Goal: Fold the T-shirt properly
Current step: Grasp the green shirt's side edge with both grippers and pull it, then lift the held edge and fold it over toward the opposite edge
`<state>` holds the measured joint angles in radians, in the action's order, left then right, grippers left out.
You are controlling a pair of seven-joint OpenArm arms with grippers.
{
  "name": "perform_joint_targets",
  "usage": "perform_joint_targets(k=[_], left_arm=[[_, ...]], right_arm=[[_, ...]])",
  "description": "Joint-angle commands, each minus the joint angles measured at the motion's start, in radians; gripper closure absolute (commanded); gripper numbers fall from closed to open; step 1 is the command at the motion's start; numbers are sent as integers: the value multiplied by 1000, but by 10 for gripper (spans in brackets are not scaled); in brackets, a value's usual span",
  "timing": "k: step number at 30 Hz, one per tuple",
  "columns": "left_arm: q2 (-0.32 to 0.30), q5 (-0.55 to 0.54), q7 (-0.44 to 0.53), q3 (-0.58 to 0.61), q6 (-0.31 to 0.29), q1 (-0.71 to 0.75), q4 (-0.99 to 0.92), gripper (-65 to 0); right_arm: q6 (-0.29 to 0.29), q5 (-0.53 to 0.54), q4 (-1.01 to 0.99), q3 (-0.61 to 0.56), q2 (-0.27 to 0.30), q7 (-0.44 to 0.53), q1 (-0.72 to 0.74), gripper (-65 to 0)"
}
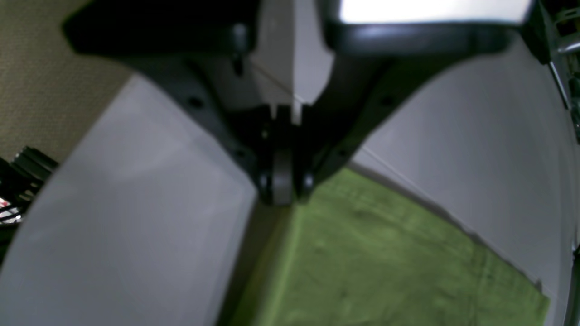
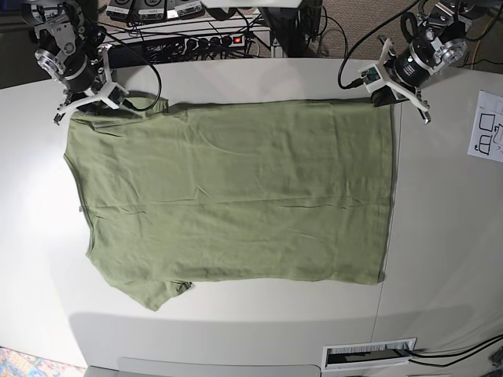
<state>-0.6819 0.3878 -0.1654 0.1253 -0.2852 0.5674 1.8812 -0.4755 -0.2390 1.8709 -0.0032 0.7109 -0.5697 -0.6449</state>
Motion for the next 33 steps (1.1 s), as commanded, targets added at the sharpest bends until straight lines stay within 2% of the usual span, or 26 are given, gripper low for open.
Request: perform_joint_targets(k=[1, 2, 10, 14, 20, 23, 31, 33], left_arm=[[-14, 0, 0, -3, 0, 3, 13, 0], [-14, 0, 0, -3, 0, 3, 13, 0], [-56, 12, -19, -3, 7, 67, 39, 0], [-82, 55, -31, -3, 80, 129, 74, 0], [-104, 112, -50, -3, 89, 214, 136, 0], [-135, 155, -56, -4, 137, 256, 148, 0], [-212, 263, -100, -4, 232, 352, 160, 0], [-219, 312, -121, -4, 283, 382, 179, 0]], right_arm=[[-37, 8, -6, -4, 7, -60, -15, -55], [-37, 14, 0, -4, 7, -77, -15, -1], [-37, 31, 109, -4, 7, -154, -49, 0], [-38, 33, 150, -2, 7, -169, -93, 0], [-38, 29, 224, -1, 22, -210, -159, 0], [-38, 29, 269, 26, 32, -225, -209, 0], [-38, 50, 382, 193, 32, -208, -353, 0], [-37, 56, 406, 219, 32, -196, -370, 0]])
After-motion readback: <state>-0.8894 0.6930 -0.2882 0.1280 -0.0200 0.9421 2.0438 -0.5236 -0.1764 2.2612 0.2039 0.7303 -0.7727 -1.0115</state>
